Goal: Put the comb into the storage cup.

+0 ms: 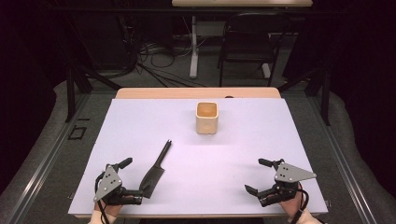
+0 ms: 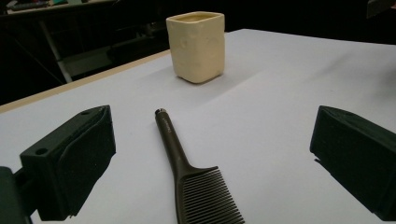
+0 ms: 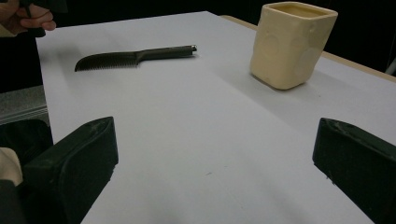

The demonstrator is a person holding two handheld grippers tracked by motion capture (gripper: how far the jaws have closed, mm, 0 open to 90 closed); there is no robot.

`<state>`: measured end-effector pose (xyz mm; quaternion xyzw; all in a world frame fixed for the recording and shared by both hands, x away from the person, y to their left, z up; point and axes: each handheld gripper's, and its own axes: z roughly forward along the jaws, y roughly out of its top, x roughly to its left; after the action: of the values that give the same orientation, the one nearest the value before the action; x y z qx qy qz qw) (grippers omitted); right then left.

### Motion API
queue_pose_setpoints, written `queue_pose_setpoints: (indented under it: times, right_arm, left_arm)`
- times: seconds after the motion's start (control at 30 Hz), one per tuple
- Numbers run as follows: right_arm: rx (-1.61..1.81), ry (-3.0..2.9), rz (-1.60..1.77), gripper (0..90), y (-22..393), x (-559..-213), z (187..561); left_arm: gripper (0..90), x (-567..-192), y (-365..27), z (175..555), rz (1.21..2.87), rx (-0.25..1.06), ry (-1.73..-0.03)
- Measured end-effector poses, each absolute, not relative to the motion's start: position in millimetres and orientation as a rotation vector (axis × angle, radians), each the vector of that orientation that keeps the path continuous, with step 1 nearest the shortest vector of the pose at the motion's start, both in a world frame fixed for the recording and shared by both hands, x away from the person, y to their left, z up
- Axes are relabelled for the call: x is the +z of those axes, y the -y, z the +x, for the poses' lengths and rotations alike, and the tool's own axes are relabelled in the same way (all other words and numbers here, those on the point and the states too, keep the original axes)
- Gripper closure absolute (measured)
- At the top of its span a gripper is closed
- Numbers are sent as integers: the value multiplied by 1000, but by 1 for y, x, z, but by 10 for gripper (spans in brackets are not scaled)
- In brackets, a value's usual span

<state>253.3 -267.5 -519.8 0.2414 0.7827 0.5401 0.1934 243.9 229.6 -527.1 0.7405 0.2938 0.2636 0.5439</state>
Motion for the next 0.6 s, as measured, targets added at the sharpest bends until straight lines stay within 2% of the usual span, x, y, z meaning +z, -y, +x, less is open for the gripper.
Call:
queue_pose_setpoints:
  times: [0.6]
  right_arm:
    - [1500,-2213,678,0,266,-521,255]
  left_arm:
    - [0,-520,-202,275,1851,614,-692]
